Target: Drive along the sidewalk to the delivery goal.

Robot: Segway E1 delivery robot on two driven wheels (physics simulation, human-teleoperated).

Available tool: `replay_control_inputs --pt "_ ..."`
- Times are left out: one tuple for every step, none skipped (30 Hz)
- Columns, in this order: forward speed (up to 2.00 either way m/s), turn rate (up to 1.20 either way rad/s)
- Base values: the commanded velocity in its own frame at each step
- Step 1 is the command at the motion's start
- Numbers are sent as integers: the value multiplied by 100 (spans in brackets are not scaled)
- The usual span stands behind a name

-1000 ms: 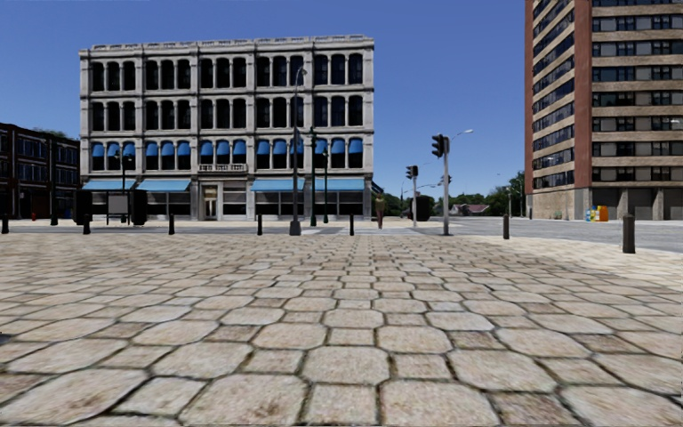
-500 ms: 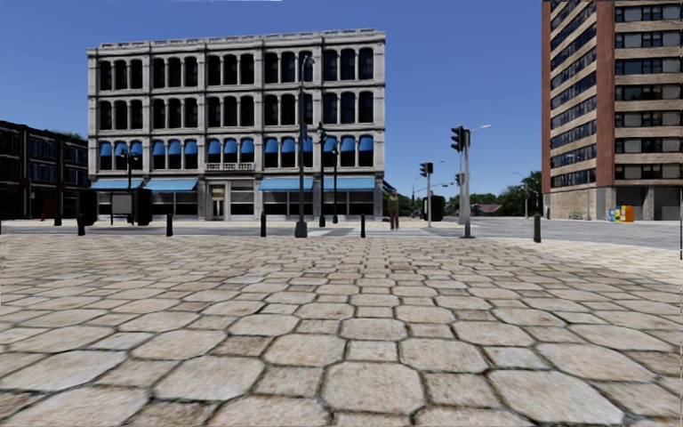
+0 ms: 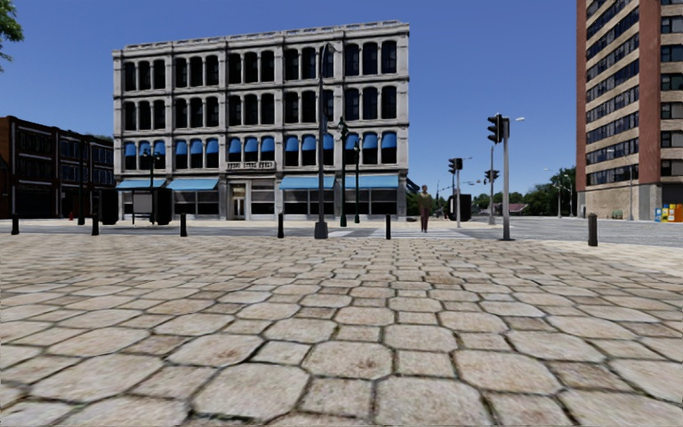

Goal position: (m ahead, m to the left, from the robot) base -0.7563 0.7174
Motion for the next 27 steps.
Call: replay_control_inputs --pt "0 0" --pt "0 0" --pt "0 0" --pt "0 0" --pt "0 0" --pt "0 0" --pt "0 0" --pt "0 0" --pt "0 0" --pt "0 0" --pt "0 0" --pt "0 0" --pt "0 0" --pt "0 0" --pt "0 0" --pt "0 0" --pt "0 0" --pt "0 0" --pt "0 0" --pt "0 0" --pt "0 0" --pt "0 0" --pt "0 0" --pt "0 0" --pt "0 0" --pt "0 0" --pt "0 0"
